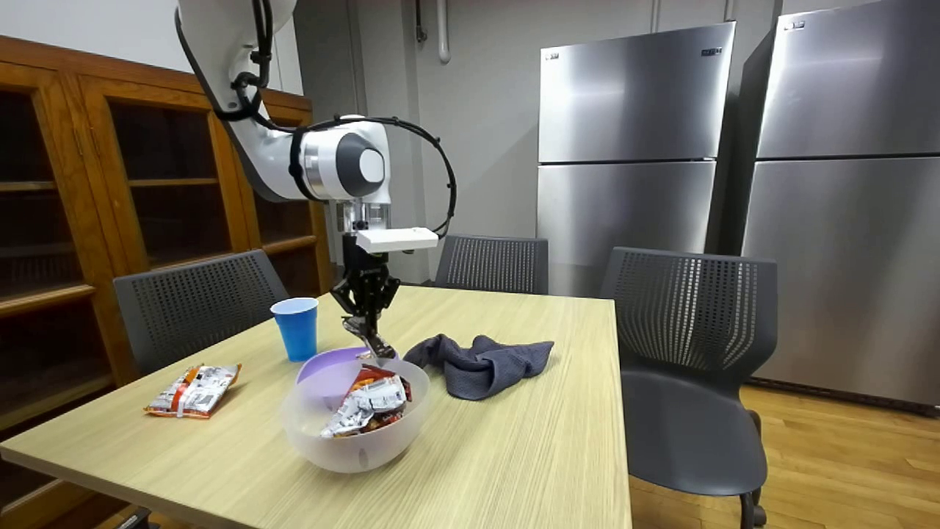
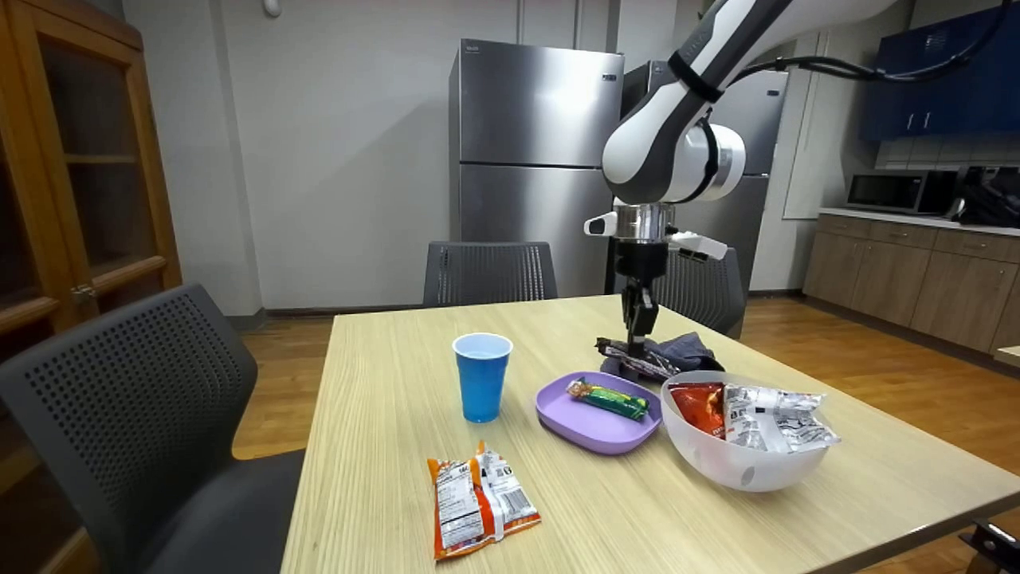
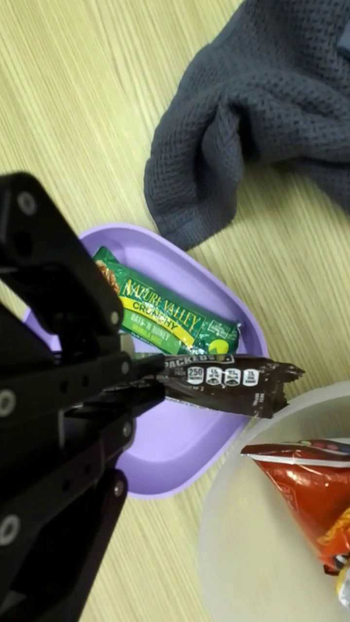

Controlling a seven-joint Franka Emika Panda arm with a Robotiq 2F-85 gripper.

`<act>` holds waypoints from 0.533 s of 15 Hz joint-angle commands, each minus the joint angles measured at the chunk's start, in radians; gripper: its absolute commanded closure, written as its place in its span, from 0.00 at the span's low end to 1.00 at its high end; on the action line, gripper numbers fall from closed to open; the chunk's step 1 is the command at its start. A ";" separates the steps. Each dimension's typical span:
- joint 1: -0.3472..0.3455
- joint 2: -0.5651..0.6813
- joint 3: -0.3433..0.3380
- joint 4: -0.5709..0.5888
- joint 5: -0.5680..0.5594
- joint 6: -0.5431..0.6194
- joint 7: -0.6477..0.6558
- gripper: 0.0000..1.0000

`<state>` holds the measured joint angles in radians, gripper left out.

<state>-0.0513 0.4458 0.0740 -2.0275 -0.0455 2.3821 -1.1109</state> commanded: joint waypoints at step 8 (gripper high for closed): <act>0.014 0.040 0.021 0.105 0.038 -0.163 0.204 0.97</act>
<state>-0.0337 0.4641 0.0822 -1.9687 -0.0215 2.2443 -0.9496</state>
